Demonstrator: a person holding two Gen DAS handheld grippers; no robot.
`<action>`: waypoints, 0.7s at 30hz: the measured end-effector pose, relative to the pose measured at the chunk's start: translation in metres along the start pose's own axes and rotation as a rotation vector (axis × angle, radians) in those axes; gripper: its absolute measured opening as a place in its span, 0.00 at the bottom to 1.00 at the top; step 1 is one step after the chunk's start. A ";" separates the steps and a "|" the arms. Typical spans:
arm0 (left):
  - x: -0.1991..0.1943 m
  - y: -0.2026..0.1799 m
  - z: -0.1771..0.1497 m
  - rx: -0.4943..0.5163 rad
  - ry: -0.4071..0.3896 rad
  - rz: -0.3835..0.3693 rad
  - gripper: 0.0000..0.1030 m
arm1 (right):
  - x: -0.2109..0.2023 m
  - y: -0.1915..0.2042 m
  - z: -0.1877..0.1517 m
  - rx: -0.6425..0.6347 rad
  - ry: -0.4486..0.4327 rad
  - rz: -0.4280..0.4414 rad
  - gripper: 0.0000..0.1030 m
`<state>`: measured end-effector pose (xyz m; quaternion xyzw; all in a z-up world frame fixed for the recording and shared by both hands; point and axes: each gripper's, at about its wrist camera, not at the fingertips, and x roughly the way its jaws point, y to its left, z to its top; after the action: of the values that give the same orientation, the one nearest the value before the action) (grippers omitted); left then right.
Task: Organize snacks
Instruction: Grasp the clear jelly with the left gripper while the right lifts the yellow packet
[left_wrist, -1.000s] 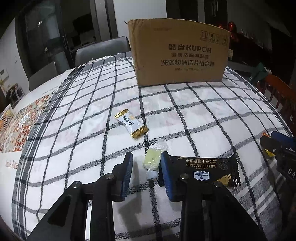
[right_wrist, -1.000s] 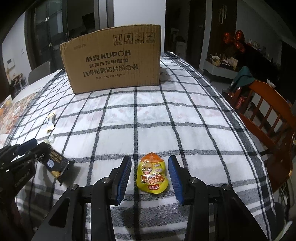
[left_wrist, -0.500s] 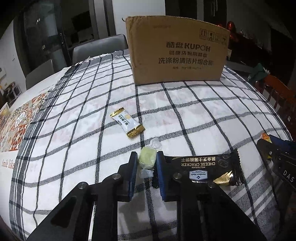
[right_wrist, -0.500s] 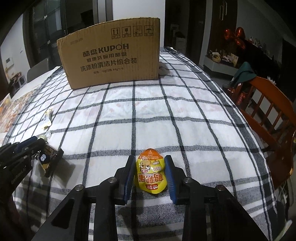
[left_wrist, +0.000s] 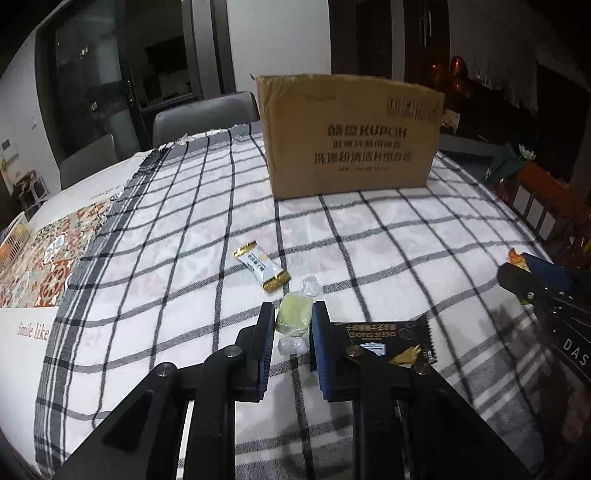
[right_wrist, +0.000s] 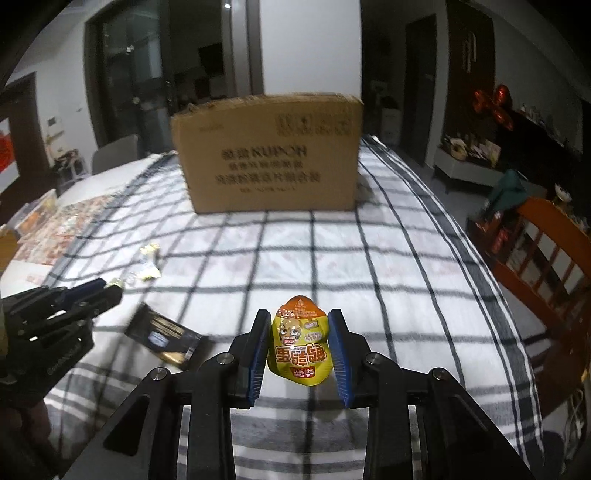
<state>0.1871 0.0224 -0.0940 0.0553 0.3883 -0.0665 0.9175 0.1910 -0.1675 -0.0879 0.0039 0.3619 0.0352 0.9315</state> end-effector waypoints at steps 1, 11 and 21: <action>-0.004 0.000 0.002 0.001 -0.008 0.003 0.21 | -0.003 0.002 0.003 -0.006 -0.015 0.010 0.32; -0.040 -0.001 0.028 -0.010 -0.074 -0.019 0.20 | -0.030 0.007 0.034 -0.038 -0.135 0.085 0.32; -0.063 -0.001 0.077 0.015 -0.183 -0.041 0.20 | -0.038 0.002 0.080 -0.034 -0.221 0.130 0.32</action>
<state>0.1982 0.0149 0.0046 0.0477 0.3034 -0.0930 0.9471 0.2172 -0.1665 -0.0034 0.0153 0.2554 0.1008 0.9614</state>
